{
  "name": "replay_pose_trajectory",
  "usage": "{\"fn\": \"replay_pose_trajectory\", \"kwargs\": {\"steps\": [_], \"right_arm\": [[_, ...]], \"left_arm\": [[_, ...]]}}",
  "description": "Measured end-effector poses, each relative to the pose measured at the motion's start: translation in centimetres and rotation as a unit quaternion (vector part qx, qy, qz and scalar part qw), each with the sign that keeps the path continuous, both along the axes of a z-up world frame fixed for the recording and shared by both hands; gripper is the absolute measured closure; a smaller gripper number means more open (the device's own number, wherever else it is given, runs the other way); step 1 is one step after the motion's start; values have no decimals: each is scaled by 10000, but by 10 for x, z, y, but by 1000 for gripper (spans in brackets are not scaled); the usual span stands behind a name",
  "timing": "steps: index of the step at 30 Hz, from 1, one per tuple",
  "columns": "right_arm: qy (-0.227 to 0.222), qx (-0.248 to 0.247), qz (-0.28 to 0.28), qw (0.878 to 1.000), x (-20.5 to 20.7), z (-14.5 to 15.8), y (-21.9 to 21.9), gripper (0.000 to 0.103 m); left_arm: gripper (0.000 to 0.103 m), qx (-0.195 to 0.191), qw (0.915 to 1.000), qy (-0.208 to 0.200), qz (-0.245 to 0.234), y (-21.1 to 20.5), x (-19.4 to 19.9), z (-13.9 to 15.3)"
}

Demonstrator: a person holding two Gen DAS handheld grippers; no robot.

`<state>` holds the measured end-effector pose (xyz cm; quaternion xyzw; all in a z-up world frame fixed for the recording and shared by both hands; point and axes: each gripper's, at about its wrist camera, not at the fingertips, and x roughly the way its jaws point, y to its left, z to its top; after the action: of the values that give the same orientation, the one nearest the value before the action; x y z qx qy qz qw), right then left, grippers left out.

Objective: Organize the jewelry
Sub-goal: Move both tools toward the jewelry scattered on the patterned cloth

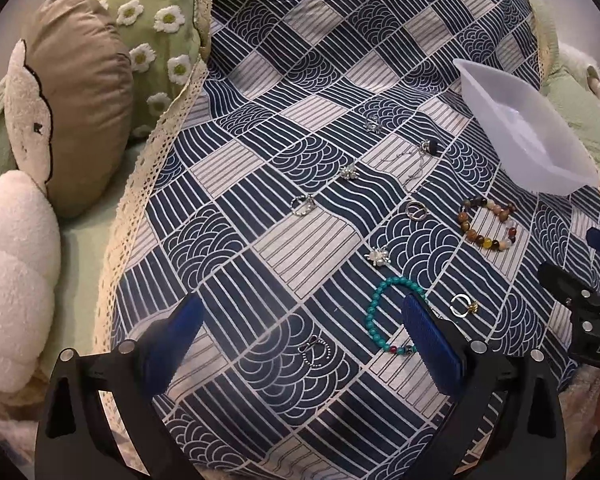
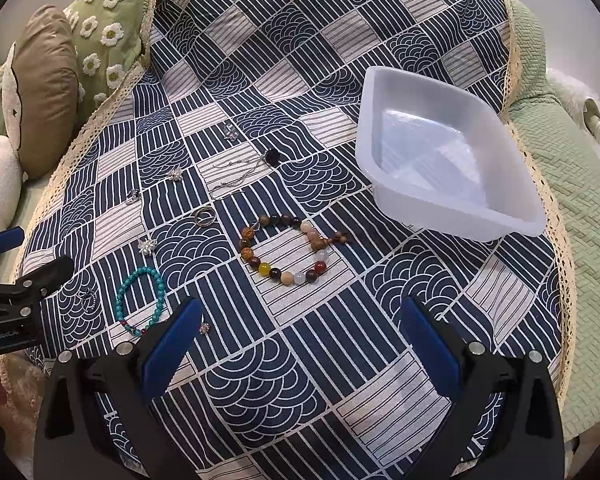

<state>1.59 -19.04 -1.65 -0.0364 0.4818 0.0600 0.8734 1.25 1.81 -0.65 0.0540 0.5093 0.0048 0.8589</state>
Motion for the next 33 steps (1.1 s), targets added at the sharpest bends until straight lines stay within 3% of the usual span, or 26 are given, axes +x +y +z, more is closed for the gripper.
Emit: {"fn": "replay_pose_trajectory", "kwargs": {"steps": [19, 33], "right_arm": [[30, -100, 9, 9999, 0, -3, 1, 5], [38, -232, 52, 9997, 0, -5, 3, 5]], "left_arm": [[8, 378, 9992, 122, -15, -4, 1, -9], [8, 280, 9994, 197, -26, -2, 1, -10]]}}
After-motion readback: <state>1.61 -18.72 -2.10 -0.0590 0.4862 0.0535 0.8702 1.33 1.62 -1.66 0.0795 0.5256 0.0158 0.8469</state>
